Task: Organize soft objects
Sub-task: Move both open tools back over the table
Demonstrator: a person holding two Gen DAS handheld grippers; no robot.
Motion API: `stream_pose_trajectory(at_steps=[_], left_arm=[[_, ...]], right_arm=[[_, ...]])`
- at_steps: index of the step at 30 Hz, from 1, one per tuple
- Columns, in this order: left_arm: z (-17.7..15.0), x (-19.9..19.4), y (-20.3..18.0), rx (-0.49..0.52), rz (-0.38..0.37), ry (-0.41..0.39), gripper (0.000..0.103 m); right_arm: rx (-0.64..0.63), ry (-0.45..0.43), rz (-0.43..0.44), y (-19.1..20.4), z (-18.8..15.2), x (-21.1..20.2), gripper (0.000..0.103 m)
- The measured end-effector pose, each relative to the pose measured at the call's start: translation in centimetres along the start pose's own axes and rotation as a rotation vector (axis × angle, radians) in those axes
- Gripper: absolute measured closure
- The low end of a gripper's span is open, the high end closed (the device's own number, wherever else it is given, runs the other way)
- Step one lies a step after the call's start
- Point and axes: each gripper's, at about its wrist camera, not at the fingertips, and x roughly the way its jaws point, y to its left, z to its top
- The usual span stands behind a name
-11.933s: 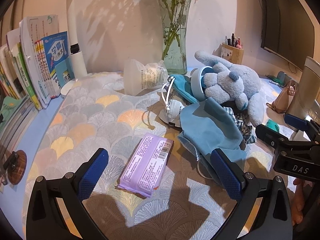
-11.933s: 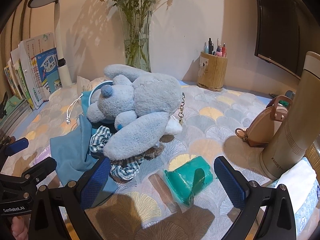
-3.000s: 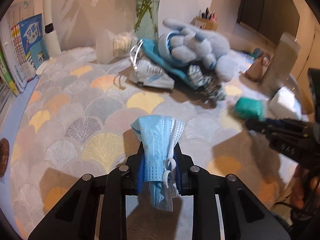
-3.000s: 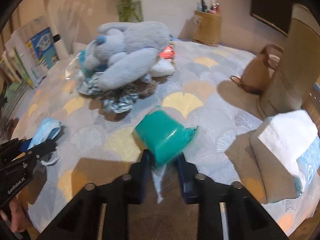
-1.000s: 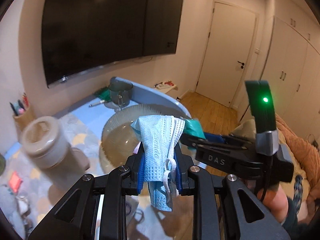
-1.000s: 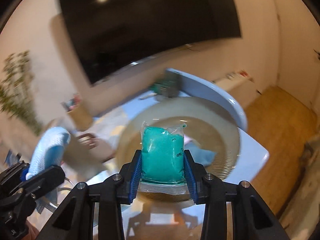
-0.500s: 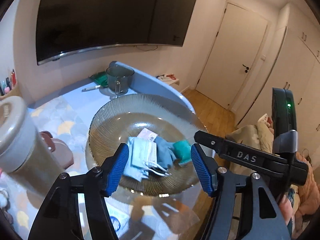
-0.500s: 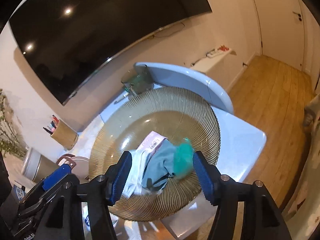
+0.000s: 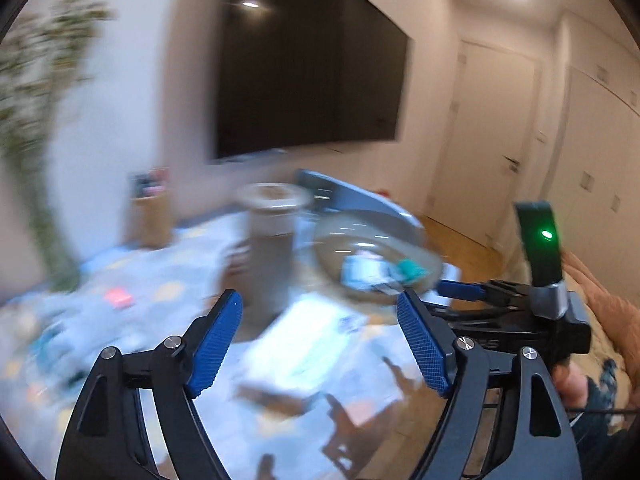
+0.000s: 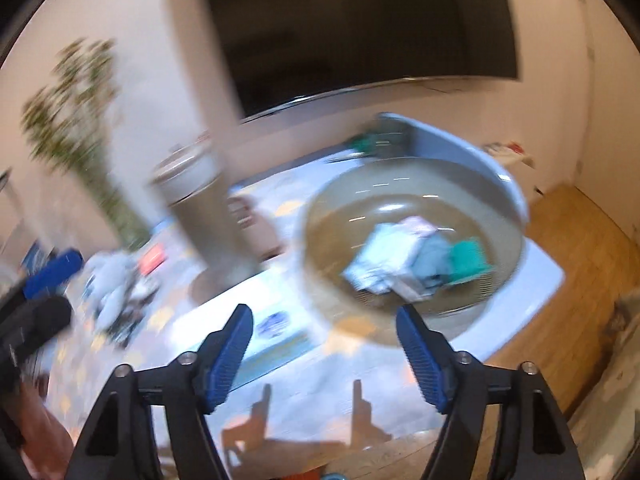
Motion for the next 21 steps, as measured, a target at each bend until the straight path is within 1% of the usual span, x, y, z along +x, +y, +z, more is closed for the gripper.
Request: stream_pose_trajectory(at_steps=[1, 3, 5, 8, 11, 13, 15, 17, 19, 21], left_arm=[[-0.7, -1.5, 1.8, -0.03, 0.049, -0.016, 0.018], [-2.2, -4.1, 5.5, -0.099, 0.139, -0.039, 0.016], [-3.5, -5.8, 8.3, -0.152, 0.197, -0.034, 0.016], [-5.8, -7.2, 12.6, -0.226, 0.296, -0.004, 0.016], [-8.1, -7.4, 16.3, -0.283, 0.366, 0.033, 0.016], [-9.4, -6.9, 18.1, -0.31, 0.4, 0.059, 0.016], [-10.8, -5.9, 19.8, -0.323, 0.446, 0.085, 0.016], [-11.8, -4.9, 21.0, -0.324, 0.498, 0.111, 0.016], [-12.8, -3.9, 22.3, -0.329, 0.523, 0.132, 0.016], [-13.5, -3.0, 23.3, -0.338, 0.541, 0.146, 0.016]], right_arm=[[-0.034, 0.0, 0.018, 1.7, -0.4, 0.0, 0.028], [-0.087, -0.003, 0.052, 4.4, -1.1, 0.0, 0.026], [-0.138, 0.0, 0.097, 7.4, -1.8, 0.5, 0.023], [-0.218, 0.031, 0.157, 12.6, -2.9, 2.2, 0.023], [-0.301, 0.067, 0.215, 17.7, -3.9, 4.6, 0.023], [-0.357, 0.084, 0.238, 20.9, -4.5, 6.0, 0.023], [-0.416, 0.082, 0.253, 24.0, -5.1, 7.6, 0.023], [-0.465, 0.068, 0.241, 26.1, -5.7, 9.1, 0.023], [-0.506, 0.046, 0.224, 27.9, -6.1, 10.8, 0.023], [-0.517, 0.037, 0.201, 29.0, -6.4, 12.7, 0.023]])
